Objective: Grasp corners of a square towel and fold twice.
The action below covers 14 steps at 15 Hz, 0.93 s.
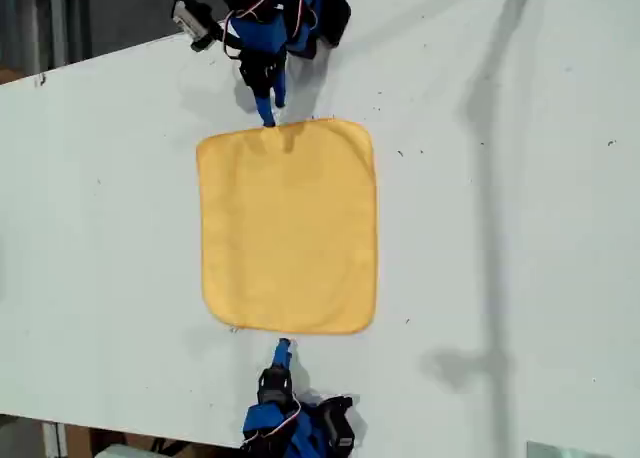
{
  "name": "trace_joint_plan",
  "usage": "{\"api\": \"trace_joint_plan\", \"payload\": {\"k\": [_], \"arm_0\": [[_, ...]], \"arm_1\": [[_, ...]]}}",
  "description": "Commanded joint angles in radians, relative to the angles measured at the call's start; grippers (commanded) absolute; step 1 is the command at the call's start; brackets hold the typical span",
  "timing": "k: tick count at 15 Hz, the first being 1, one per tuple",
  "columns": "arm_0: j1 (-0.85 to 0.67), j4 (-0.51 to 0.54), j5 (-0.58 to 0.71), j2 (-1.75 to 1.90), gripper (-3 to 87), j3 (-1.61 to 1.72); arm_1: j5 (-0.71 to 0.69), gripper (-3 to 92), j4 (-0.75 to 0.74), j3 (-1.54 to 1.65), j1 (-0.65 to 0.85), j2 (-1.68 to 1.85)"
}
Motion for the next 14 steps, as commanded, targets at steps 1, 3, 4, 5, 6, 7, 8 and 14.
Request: {"api": "trace_joint_plan", "payload": {"k": [1,3,4,5,6,7,8,14], "arm_0": [[0.012,-0.094,-0.233,0.002,10.4,-0.014],[-0.009,-0.067,-0.302,0.002,11.0,-0.002],[-0.032,-0.029,-0.38,0.002,8.4,0.003],[-0.031,-0.026,-0.4,0.002,7.4,0.003],[-0.038,-0.02,-0.403,0.002,7.4,0.0],[-0.04,-0.014,-0.387,0.002,8.9,-0.009],[-0.035,-0.014,-0.371,0.003,14.4,-0.011],[-0.046,-0.051,-0.344,0.003,17.3,0.0]], "arm_1": [[-0.253,30.5,-0.089,0.034,-0.196,0.0],[-0.242,29.6,-0.086,0.041,-0.187,0.0],[-0.238,29.8,-0.094,0.043,-0.198,0.0],[-0.227,29.2,-0.094,0.051,-0.201,0.0],[-0.219,28.9,-0.084,0.051,-0.204,0.0],[-0.219,30.0,-0.084,0.051,-0.206,0.0],[-0.25,32.6,-0.109,0.049,-0.215,-0.005],[-0.279,35.6,-0.238,-0.46,-0.41,-0.954]]}}
